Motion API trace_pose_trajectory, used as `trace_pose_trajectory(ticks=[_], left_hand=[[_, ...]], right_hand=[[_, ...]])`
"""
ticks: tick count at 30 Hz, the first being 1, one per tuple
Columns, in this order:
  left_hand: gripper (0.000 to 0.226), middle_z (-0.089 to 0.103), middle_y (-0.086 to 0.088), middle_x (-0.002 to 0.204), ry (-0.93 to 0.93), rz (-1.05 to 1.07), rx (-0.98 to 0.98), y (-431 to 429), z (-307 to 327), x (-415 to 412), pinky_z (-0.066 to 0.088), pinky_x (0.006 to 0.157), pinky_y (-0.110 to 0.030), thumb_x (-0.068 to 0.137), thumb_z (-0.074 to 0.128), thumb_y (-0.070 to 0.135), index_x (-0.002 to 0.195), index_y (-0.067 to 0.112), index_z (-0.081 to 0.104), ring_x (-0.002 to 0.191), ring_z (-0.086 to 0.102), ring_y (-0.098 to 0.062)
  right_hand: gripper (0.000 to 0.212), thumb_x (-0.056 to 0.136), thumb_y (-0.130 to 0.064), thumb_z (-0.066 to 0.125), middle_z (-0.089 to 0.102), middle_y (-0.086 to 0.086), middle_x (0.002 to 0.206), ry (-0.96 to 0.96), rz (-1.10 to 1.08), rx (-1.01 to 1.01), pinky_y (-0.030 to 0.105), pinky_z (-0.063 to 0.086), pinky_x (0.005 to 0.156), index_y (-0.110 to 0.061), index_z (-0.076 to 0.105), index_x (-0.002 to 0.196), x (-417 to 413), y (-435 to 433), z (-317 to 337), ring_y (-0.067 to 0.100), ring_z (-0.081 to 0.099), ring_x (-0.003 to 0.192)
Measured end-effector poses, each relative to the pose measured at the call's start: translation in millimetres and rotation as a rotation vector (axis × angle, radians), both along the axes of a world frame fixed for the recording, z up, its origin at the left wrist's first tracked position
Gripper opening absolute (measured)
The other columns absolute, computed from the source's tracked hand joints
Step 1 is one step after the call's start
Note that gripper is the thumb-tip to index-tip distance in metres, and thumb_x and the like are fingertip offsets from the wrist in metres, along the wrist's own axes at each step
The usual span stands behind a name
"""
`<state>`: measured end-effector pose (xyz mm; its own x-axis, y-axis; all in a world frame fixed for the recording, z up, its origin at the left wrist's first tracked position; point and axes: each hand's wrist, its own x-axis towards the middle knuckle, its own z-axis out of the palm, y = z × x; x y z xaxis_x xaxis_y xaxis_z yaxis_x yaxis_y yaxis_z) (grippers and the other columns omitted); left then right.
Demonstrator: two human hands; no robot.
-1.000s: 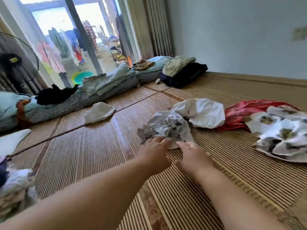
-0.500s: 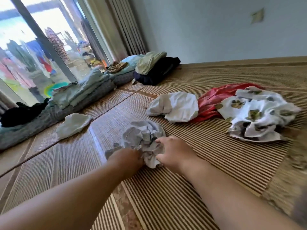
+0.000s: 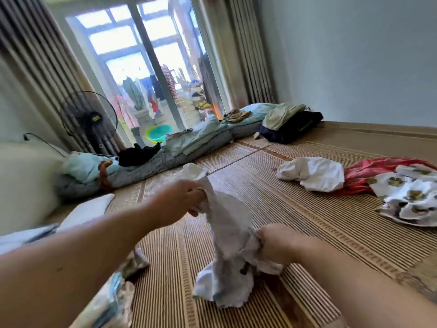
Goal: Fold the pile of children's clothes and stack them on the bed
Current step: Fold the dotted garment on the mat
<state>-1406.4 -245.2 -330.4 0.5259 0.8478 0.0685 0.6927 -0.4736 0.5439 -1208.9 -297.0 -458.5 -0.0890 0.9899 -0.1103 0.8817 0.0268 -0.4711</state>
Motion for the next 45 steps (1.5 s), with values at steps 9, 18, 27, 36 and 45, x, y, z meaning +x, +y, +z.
trace_pose_trajectory(ticks=[9, 18, 27, 36, 45], left_hand=[[0.032, 0.066, -0.016, 0.072, -0.279, 0.298, 0.229, -33, 106, -98, 0.053, 0.052, -0.025, 0.094, 0.054, 0.023, 0.065, 0.015, 0.063, 0.052, 0.061, -0.016], [0.037, 0.067, -0.016, 0.068, -0.264, 0.383, 0.323, -64, 127, -170, 0.038, 0.058, -0.025, 0.087, 0.064, 0.041, 0.077, 0.006, 0.071, 0.057, 0.054, -0.019], [0.046, 0.051, -0.008, 0.061, -0.38, 0.383, 0.042, -54, 98, -168, 0.037, 0.045, -0.019, 0.083, 0.068, 0.041, 0.093, -0.004, 0.065, 0.042, 0.041, -0.011], [0.019, 0.057, 0.001, 0.075, -0.281, 0.04, -0.102, -78, 69, -64, 0.045, 0.062, -0.024, 0.094, 0.057, 0.034, 0.08, 0.021, 0.06, 0.066, 0.053, -0.011], [0.087, 0.033, -0.007, 0.153, -0.982, 0.597, -0.393, -106, -57, -108, 0.022, 0.114, -0.052, 0.076, 0.045, 0.073, 0.149, 0.028, 0.026, 0.14, 0.031, -0.03]], right_hand=[[0.02, 0.097, -0.009, 0.05, 0.072, 0.005, 0.103, 0.572, -0.006, 0.135, 0.032, 0.049, 0.067, -0.009, 0.06, 0.114, -1, -36, 134, 0.017, 0.07, 0.089], [0.028, 0.094, -0.012, 0.037, 0.055, -0.004, 0.055, 0.878, -0.09, 0.18, 0.027, 0.039, 0.057, -0.021, 0.062, 0.084, -25, -60, 219, 0.011, 0.056, 0.047], [0.025, 0.092, -0.014, 0.046, 0.037, -0.001, 0.054, 0.872, -0.176, 0.049, 0.022, 0.032, 0.047, -0.019, 0.052, 0.069, -39, -53, 196, 0.008, 0.038, 0.042], [0.037, 0.087, -0.009, 0.058, 0.061, 0.007, 0.079, 0.527, 0.18, -0.011, 0.03, 0.049, 0.063, -0.029, 0.057, 0.119, -100, -56, 175, 0.016, 0.056, 0.065], [0.016, 0.089, -0.005, 0.057, 0.07, 0.008, 0.081, 0.751, 0.055, 0.153, 0.037, 0.058, 0.077, -0.014, 0.065, 0.099, -108, -57, 187, 0.018, 0.066, 0.068]])
